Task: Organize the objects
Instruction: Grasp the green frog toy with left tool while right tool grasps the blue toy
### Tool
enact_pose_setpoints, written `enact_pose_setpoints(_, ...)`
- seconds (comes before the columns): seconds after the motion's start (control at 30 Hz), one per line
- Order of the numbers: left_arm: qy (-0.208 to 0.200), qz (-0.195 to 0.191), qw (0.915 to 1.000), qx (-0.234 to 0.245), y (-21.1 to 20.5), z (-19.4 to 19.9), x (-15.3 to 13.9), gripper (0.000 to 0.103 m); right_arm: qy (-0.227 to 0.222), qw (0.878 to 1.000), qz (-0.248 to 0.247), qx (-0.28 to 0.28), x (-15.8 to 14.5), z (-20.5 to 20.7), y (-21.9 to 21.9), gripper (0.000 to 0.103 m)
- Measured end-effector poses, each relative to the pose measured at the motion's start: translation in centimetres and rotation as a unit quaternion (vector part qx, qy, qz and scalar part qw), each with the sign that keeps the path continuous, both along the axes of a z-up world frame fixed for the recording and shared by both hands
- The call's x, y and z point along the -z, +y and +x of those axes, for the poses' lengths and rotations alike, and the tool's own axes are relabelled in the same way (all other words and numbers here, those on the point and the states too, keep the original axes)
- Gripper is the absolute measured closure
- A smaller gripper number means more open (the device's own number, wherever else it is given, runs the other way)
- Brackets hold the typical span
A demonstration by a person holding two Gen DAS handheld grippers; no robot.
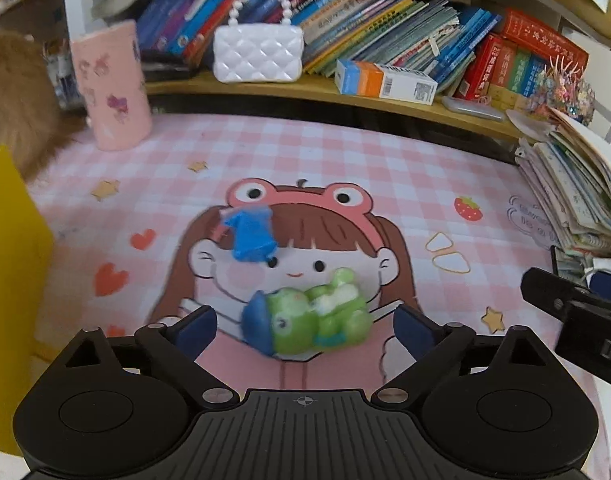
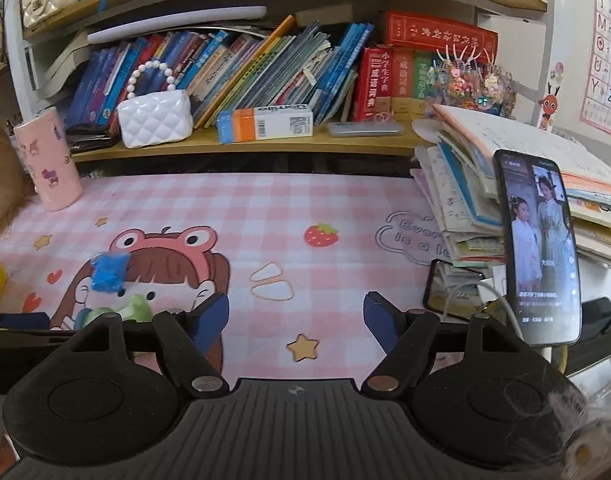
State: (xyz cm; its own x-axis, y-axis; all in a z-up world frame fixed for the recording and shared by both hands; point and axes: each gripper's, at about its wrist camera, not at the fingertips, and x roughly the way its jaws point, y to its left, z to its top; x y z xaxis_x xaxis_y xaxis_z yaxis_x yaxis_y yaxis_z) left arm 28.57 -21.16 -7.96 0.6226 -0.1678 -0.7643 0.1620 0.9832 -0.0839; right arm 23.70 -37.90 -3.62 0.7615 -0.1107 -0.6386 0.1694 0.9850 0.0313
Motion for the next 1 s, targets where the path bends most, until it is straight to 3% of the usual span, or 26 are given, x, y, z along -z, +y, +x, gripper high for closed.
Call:
enact_pose_setpoints(0.2,0.018,0.011,0.9998,-0.004,-1.1,1.7,2.2,0.009,0.009,1.0,0.0,0.007,0.1,0.4,-0.6,0.03)
enact_pose_setpoints(0.27,0.017,0.027,0.9995,-0.002,-1.3,1.7,2.5,0.025,0.008,1.0,-0.004,0.003,0.2,0.5,-0.5,0.03)
enact_pose_setpoints(0.3,0.014,0.03,0.9994,0.005,-1.2,1.6,2.4,0.026,0.007,1.0,-0.004,0.001,0.2,0.5,-0.4,0.03)
enact_pose_setpoints(0.53,-0.005,-0.003,1.0,-0.007,3.1,-1.5,-1.0,0.028,0.007,1.0,0.019,-0.018,0.9,1.6,0.6,0.03)
enact_pose_setpoints(0.63,-0.013,-0.023,0.9988,-0.041,6.3,-3.8,-3.1,0.028,0.01,0.998,0.032,-0.046,1.9,2.8,1.9,0.03)
enact_pose_setpoints(0.9,-0.046,0.005,0.9918,-0.119,10.7,-8.4,-6.8,0.028,0.006,0.986,0.017,-0.165,4.9,7.8,8.8,0.032)
enact_pose_setpoints(1.0,-0.058,0.018,0.9899,-0.128,11.1,-9.4,-7.6,0.028,0.009,0.978,0.018,-0.209,5.6,9.8,11.3,0.033)
